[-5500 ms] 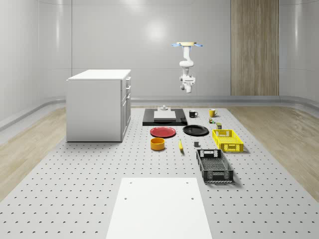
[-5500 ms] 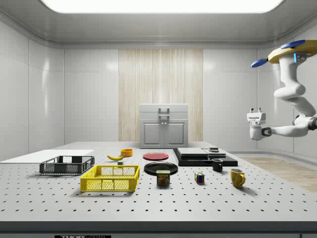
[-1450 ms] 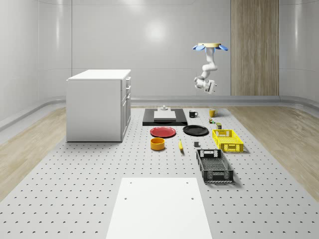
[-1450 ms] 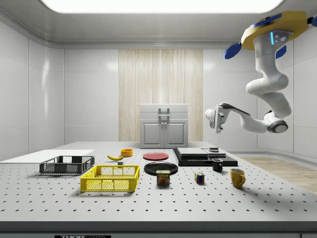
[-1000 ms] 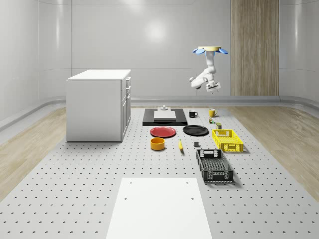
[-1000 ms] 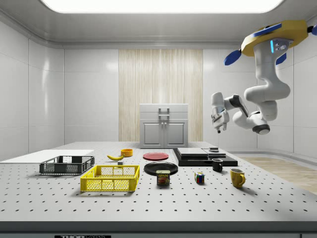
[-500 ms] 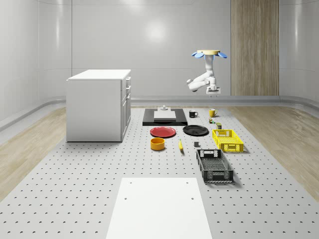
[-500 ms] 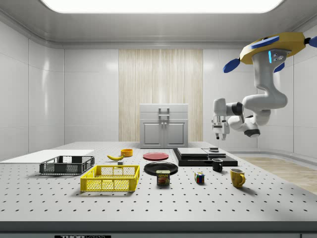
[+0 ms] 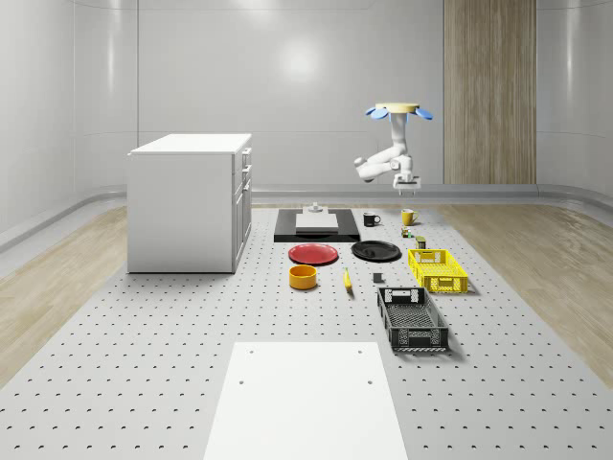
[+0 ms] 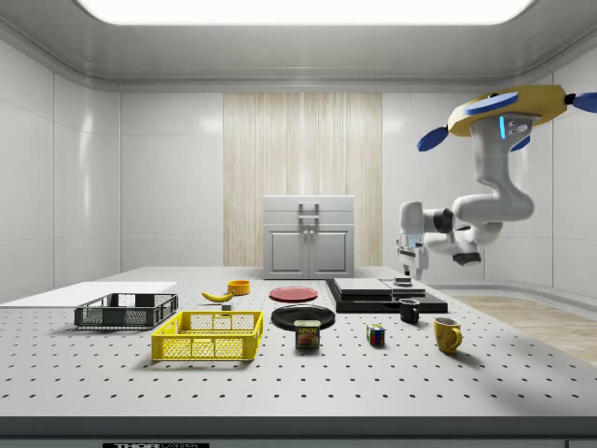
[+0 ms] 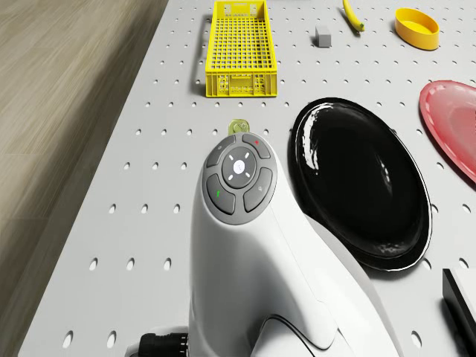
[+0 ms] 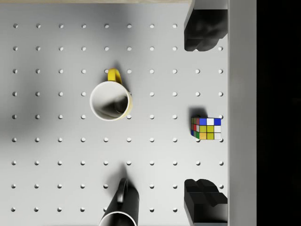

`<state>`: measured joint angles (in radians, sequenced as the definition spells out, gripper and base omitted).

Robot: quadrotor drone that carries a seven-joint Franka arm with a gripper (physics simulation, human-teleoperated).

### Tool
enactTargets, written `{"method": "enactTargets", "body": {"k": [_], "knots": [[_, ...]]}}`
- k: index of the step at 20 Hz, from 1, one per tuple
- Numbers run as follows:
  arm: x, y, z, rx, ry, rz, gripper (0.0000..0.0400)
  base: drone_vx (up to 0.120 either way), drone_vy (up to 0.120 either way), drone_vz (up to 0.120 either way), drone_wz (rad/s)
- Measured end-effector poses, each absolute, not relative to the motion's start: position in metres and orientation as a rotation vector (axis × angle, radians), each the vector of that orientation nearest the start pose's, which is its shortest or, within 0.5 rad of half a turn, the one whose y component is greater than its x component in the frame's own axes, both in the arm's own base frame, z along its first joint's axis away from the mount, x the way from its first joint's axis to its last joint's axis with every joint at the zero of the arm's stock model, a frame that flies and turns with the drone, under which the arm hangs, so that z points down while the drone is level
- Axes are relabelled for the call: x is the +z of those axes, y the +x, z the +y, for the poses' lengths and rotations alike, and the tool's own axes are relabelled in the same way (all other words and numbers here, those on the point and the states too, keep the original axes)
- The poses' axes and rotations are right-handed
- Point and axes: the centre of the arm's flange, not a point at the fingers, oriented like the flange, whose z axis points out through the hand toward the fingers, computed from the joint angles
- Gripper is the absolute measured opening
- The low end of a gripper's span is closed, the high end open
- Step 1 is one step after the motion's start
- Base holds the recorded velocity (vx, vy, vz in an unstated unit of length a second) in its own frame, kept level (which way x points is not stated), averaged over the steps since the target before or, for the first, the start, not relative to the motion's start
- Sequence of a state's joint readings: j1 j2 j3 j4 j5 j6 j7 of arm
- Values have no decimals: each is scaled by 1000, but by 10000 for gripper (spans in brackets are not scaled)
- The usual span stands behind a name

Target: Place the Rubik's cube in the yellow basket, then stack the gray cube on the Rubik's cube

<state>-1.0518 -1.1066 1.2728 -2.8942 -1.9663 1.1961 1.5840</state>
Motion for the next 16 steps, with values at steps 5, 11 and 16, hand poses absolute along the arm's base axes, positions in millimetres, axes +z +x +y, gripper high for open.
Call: {"method": "enactTargets", "body": {"k": [5, 11, 16], "knots": [[491, 307, 0, 784, 3, -3, 400, 48, 0, -120, 0], [491, 307, 0, 784, 1, -2, 400, 120, -73, -120, 0], [491, 307, 0, 784, 1, -2, 400, 120, 0, -120, 0]]}}
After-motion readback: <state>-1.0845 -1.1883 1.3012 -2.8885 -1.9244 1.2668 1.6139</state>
